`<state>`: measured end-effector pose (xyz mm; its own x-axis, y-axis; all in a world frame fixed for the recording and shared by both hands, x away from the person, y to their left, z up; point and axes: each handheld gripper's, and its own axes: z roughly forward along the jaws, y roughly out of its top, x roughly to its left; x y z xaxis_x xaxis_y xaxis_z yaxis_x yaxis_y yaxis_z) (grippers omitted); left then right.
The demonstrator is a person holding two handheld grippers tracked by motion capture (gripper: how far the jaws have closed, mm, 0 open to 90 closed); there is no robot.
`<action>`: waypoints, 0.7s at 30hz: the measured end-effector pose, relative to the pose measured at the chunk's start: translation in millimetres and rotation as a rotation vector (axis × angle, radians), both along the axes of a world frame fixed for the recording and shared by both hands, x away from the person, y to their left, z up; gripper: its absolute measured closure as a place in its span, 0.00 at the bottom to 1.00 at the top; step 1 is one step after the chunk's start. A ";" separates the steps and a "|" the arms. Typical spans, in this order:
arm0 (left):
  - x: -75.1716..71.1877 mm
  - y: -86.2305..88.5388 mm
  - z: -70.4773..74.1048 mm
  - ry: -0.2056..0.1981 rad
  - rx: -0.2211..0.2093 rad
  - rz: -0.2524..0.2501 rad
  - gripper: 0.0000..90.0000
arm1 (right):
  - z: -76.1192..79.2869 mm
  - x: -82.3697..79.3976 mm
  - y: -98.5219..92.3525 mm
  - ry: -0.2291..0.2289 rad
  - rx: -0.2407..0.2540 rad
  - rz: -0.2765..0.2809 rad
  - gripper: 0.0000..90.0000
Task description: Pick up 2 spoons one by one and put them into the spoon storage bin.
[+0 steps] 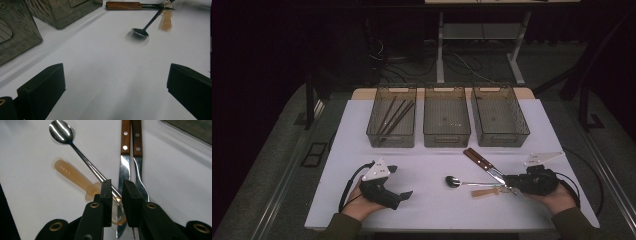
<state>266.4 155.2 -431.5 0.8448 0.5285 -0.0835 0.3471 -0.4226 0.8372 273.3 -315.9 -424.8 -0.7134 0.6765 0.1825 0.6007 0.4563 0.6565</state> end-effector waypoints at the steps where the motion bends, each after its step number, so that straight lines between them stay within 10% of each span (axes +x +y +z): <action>1: 0.0 0.0 -0.1 0.001 -0.001 0.001 0.01 | -0.6 -0.8 -2.2 0.002 -0.002 -0.005 0.87; 21: -0.1 -1.7 -1.8 0.010 0.010 -0.005 0.01 | -10.9 0.4 -5.1 0.036 -0.040 0.008 0.86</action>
